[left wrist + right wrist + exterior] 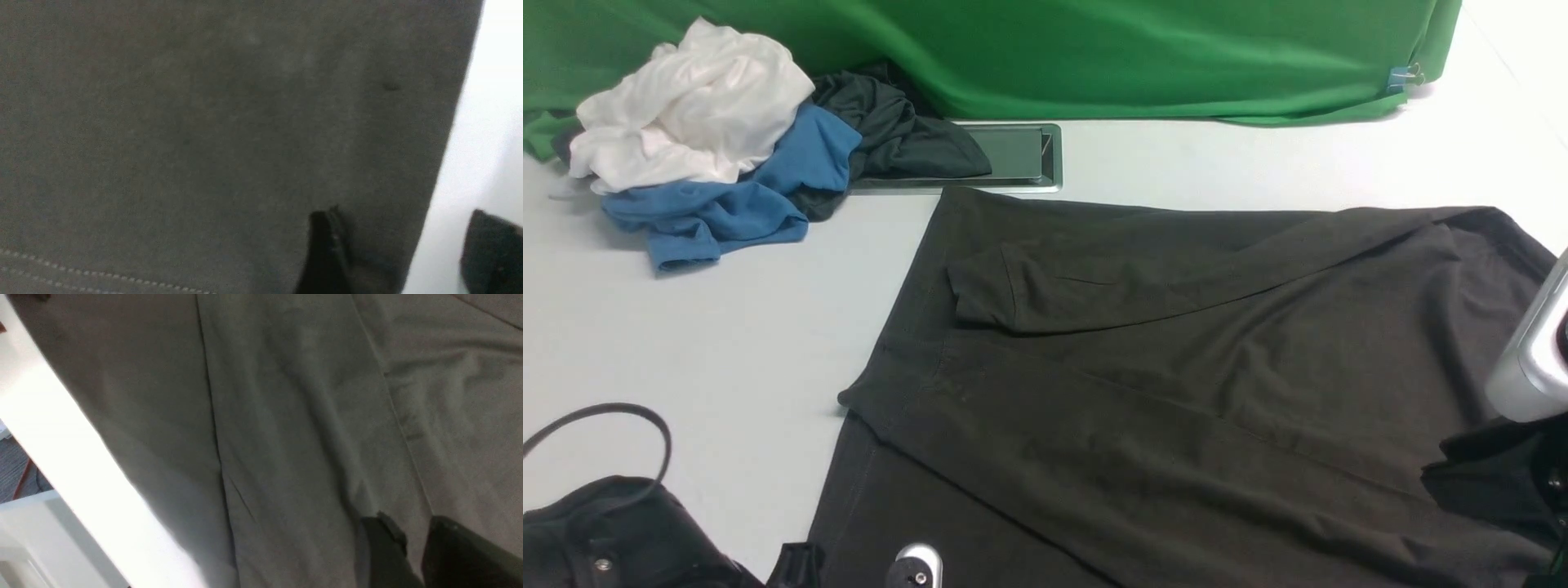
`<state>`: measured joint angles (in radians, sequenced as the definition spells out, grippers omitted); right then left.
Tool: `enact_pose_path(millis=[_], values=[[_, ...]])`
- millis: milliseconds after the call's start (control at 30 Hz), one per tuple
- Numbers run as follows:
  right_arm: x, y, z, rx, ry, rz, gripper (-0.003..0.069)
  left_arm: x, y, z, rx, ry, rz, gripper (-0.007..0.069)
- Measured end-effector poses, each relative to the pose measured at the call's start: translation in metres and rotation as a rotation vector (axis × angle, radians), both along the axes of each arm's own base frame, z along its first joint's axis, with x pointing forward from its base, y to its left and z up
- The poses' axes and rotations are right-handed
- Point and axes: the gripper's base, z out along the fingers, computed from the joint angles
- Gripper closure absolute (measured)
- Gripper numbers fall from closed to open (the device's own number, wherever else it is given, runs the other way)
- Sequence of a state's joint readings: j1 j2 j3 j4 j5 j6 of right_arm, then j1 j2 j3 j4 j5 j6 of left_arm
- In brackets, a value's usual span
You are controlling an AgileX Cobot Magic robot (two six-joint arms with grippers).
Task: Fold a long-sleeved shirt on a white desktop.
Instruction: 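Grasp the near edge of the shirt at its hem and shoulder corners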
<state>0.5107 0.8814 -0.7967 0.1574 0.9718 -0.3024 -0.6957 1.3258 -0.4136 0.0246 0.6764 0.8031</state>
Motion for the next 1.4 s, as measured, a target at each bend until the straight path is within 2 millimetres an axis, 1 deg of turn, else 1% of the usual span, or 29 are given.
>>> enact_pose_path(millis=[33, 100, 133, 167, 200, 233, 333, 400, 467, 567, 700, 767, 833, 867, 933, 967, 1000, 1033, 1067, 1100, 1133, 1167, 1233, 1400], values=[[0.000, 0.000, 0.000, 0.001, -0.002, 0.000, 0.0467, 0.000, 0.000, 0.000, 0.002, -0.002, 0.000, 0.0287], [0.001, 0.000, 0.001, 0.003, -0.013, -0.002, 0.0461, 0.003, 0.001, 0.001, 0.023, -0.022, -0.025, 0.0442], [0.001, 0.000, 0.001, 0.003, -0.014, -0.002, 0.0461, 0.003, 0.001, 0.000, 0.024, -0.020, -0.025, 0.0455], [0.001, 0.000, 0.001, -0.006, -0.020, -0.001, 0.0459, 0.007, 0.001, 0.001, 0.041, -0.039, -0.051, 0.0532], [0.002, -0.001, 0.000, -0.015, -0.026, -0.001, 0.0458, 0.011, -0.001, 0.003, 0.050, -0.054, -0.069, 0.0570], [0.002, -0.001, 0.000, -0.018, -0.028, -0.001, 0.0457, 0.014, -0.002, 0.004, 0.055, -0.066, -0.080, 0.0584], [0.003, -0.002, 0.001, -0.020, -0.034, -0.004, 0.0452, 0.022, -0.007, 0.008, 0.068, -0.091, -0.106, 0.0598], [0.003, -0.002, 0.001, -0.018, -0.034, -0.008, 0.0449, 0.025, -0.008, 0.010, 0.074, -0.085, -0.102, 0.0598], [0.003, -0.002, 0.001, -0.012, -0.028, -0.020, 0.0442, 0.029, -0.014, 0.023, 0.069, -0.061, -0.058, 0.0598], [0.002, -0.002, 0.000, -0.012, -0.011, -0.025, 0.0434, 0.030, -0.018, 0.042, 0.031, -0.046, -0.007, 0.0598], [-0.004, -0.004, -0.007, -0.043, 0.070, -0.031, 0.0398, 0.021, -0.018, 0.070, -0.025, -0.023, 0.039, 0.0598], [-0.007, -0.005, -0.020, -0.082, 0.136, -0.026, 0.0375, 0.015, -0.014, 0.080, -0.050, -0.029, 0.047, 0.0598], [-0.008, -0.006, -0.036, -0.125, 0.201, -0.015, 0.0336, 0.011, -0.011, 0.087, -0.069, -0.051, 0.046, 0.0598], [-0.009, -0.007, -0.049, -0.156, 0.231, 0.006, 0.0309, 0.009, -0.009, 0.091, -0.083, -0.067, 0.046, 0.0598], [-0.009, -0.008, -0.066, -0.212, 0.262, 0.046, 0.0244, 0.006, -0.006, 0.096, -0.097, -0.082, 0.045, 0.0598], [-0.009, -0.009, -0.079, -0.265, 0.271, 0.087, 0.0197, 0.004, -0.005, 0.098, -0.103, -0.089, 0.045, 0.0598], [-0.009, -0.010, -0.081, -0.272, 0.266, 0.091, 0.0189, 0.003, -0.004, 0.099, -0.104, -0.091, 0.045, 0.0598], [-0.008, -0.011, -0.089, -0.319, 0.256, 0.130, 0.0152, 0.002, -0.003, 0.101, -0.108, -0.096, 0.046, 0.0598], [-0.007, -0.011, -0.099, -0.408, 0.225, 0.202, 0.0101, 0.000, -0.002, 0.104, -0.122, -0.101, 0.056, 0.0598], [-0.008, -0.011, -0.100, -0.409, 0.223, 0.208, 0.0101, 0.000, -0.002, 0.104, -0.123, -0.102, 0.057, 0.0598], [-0.008, -0.011, -0.107, -0.477, 0.201, 0.266, 0.0085, -0.002, -0.001, 0.106, -0.134, -0.107, 0.073, 0.0598], [-0.009, -0.011, -0.112, -0.528, 0.192, 0.312, 0.0088, -0.003, -0.001, 0.107, -0.144, -0.106, 0.084, 0.0598], [-0.009, -0.013, -0.121, -0.633, 0.178, 0.411, 0.0115, -0.004, -0.002, 0.109, -0.167, -0.099, 0.105, 0.0598], [-0.002, -0.024, -0.138, -0.825, 0.190, 0.527, 0.0182, -0.010, 0.000, 0.114, -0.194, -0.099, 0.111, 0.0598]])
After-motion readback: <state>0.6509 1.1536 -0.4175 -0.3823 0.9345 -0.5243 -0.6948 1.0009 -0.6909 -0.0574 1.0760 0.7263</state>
